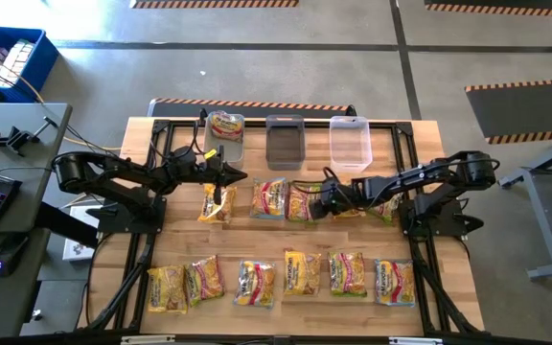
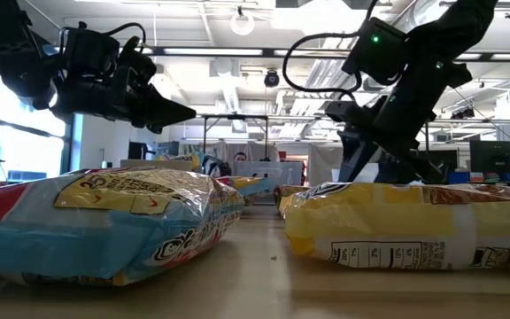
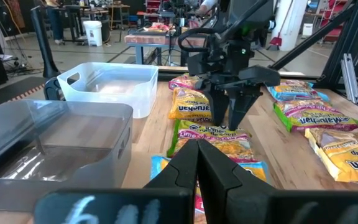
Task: Sort Maruchan noodles
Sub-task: Put the green noodle pack into the black bin, then put the yellow noodle pack into the transparent bin
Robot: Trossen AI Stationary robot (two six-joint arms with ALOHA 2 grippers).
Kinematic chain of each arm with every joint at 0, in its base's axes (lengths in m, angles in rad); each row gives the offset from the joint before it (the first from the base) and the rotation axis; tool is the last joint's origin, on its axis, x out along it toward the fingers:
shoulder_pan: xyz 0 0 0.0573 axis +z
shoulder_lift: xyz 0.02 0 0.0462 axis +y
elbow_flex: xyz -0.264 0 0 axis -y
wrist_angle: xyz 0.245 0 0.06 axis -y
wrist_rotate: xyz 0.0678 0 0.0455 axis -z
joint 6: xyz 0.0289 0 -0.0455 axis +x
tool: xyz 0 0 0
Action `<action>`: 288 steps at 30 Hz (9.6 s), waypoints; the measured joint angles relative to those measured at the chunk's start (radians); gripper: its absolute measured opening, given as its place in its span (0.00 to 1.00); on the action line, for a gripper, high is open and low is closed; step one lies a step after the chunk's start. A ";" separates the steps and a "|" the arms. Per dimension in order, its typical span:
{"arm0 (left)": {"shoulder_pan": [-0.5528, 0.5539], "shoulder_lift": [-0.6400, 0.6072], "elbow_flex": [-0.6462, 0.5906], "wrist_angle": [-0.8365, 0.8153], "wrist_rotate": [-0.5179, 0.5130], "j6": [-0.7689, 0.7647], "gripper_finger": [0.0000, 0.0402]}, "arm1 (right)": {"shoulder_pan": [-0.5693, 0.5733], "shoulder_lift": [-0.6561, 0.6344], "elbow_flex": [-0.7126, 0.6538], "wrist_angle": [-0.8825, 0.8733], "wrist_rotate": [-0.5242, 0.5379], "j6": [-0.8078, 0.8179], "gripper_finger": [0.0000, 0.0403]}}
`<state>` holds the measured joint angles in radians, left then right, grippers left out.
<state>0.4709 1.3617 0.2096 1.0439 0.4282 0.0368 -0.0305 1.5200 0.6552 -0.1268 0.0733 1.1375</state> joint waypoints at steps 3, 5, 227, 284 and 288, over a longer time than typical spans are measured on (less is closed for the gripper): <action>0.000 0.000 0.000 0.000 0.000 0.000 0.00 | 0.000 0.011 0.000 0.018 0.011 0.048 0.65; 0.000 0.000 0.000 0.000 0.000 0.000 0.00 | 0.000 0.028 0.000 0.039 0.010 0.070 0.67; -0.001 0.000 0.001 0.000 -0.050 -0.036 0.00 | -0.552 0.491 1.032 -0.520 0.133 -1.940 0.21; -0.006 0.000 0.001 0.000 -0.050 -0.033 0.00 | -0.603 0.555 1.142 -0.431 -0.152 -1.642 0.05; -0.007 0.000 0.001 -0.001 -0.050 -0.034 0.00 | -0.595 0.495 1.151 -0.490 -0.152 -1.642 0.01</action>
<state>0.4641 1.3613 0.2108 1.0431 0.3786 0.0032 -0.6258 2.0152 1.8058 -0.6172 -0.0786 -0.5046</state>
